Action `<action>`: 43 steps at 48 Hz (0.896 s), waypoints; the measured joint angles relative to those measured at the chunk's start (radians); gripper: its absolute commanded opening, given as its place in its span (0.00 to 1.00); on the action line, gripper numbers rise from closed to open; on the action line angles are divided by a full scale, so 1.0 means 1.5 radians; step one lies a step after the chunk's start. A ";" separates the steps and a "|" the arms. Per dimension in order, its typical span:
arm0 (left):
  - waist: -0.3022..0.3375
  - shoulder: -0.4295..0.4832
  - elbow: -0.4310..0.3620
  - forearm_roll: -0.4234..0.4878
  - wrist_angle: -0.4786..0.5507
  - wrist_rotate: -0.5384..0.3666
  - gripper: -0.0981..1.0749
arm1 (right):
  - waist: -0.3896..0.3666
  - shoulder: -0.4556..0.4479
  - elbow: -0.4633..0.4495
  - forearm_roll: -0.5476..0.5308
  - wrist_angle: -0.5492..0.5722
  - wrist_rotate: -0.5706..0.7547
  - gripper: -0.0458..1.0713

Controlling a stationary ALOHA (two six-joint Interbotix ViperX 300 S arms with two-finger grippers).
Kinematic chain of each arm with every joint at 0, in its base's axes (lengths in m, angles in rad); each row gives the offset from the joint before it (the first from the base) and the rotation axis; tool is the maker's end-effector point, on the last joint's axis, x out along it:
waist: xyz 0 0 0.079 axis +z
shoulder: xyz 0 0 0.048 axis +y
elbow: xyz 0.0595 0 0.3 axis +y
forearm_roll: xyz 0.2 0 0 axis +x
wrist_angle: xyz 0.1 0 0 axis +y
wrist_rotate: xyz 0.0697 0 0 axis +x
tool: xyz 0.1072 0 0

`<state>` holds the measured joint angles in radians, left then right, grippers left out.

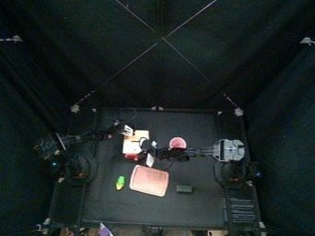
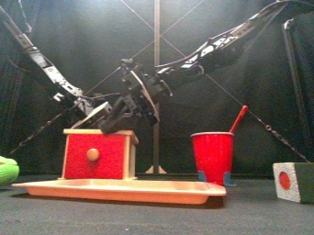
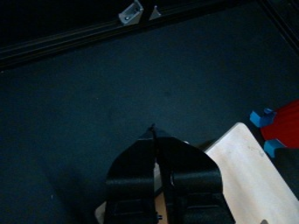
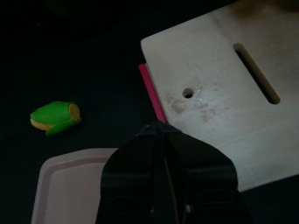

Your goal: Close drawer

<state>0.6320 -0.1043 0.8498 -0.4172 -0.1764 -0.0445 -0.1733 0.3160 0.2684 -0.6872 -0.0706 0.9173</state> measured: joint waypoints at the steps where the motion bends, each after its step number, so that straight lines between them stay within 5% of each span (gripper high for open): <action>1: 0.000 -0.003 0.001 0.000 -0.001 -0.001 0.36 | 0.000 0.000 0.000 0.000 0.000 0.000 0.50; 16: -0.018 -0.108 0.041 0.040 -0.069 0.001 0.36 | 0.016 -0.014 0.004 0.000 -0.004 -0.003 0.50; 29: -0.115 -0.222 0.124 0.135 -0.131 0.000 0.36 | 0.053 -0.066 0.045 -0.001 -0.019 -0.002 0.50; 43: -0.201 -0.308 0.198 0.150 -0.138 0.000 0.36 | 0.086 -0.117 0.101 0.000 -0.021 -0.001 0.50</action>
<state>0.3298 -0.5660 1.1474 -0.1917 -0.3835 -0.0445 -0.0445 0.1411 0.4203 -0.6872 -0.1028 0.9158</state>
